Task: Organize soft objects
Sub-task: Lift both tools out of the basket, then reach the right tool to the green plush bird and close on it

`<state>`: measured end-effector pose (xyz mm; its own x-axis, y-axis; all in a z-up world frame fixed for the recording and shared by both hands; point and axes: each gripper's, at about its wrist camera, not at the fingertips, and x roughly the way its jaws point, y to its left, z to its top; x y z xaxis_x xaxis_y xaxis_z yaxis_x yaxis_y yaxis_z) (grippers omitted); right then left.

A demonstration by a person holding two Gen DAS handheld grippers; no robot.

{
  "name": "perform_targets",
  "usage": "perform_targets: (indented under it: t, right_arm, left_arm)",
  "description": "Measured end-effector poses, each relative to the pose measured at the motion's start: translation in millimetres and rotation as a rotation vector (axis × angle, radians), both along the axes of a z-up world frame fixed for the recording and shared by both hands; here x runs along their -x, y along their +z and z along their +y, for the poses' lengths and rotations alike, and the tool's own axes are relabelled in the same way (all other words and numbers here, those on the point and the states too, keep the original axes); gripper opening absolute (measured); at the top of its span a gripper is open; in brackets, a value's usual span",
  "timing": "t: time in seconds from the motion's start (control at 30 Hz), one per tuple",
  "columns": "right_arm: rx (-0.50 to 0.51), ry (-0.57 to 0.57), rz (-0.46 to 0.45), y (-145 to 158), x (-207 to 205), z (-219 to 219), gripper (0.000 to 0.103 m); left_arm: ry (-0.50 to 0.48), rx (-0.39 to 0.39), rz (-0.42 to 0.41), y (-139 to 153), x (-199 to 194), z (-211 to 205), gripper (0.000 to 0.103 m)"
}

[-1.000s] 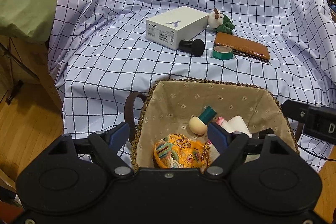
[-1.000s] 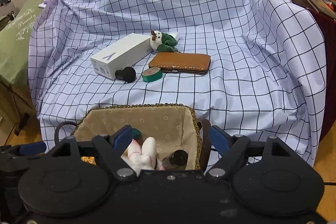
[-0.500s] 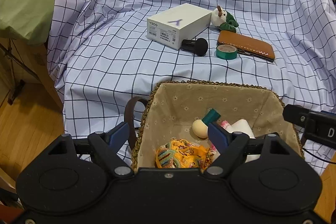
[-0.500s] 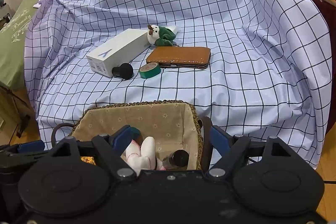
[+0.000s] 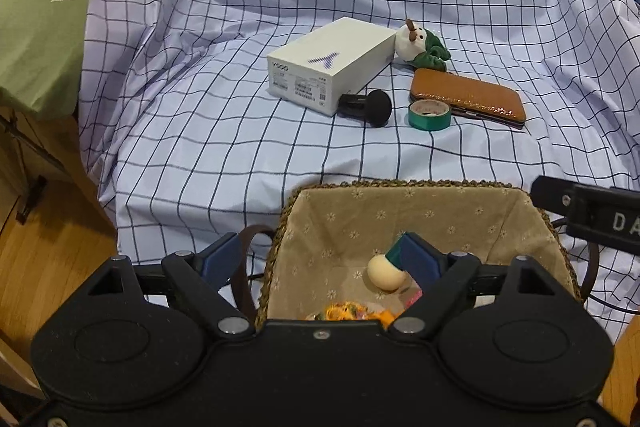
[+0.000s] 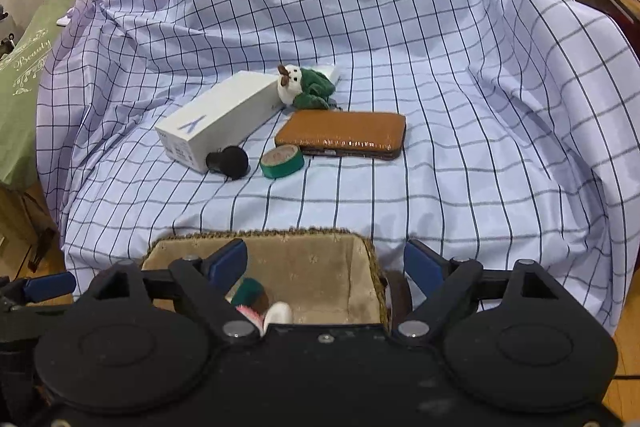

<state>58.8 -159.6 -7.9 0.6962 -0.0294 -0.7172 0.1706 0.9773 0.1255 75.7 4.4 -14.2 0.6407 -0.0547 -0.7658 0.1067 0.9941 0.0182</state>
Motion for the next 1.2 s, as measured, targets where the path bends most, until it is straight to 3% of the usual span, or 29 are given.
perform_targets:
  t: [0.1, 0.3, 0.57, 1.2]
  right_arm:
    - [0.017, -0.025, -0.021, 0.5, -7.9, 0.8, 0.091]
    - [0.035, -0.044, -0.036, -1.6, -27.3, -2.8, 0.091]
    - [-0.044, 0.002, 0.003, -4.9, -65.5, -13.8, 0.091]
    - [0.026, 0.039, -0.067, -3.2, -208.4, -18.2, 0.096]
  left_arm:
    - [-0.007, 0.007, -0.004, 0.1, -7.1, -1.1, 0.089]
    - [-0.017, -0.02, -0.024, -2.2, -23.1, -5.6, 0.091]
    - [-0.041, -0.015, -0.021, -8.2, -51.9, -9.2, 0.091]
    - [-0.092, 0.017, 0.04, -17.7, -119.3, -21.1, 0.09]
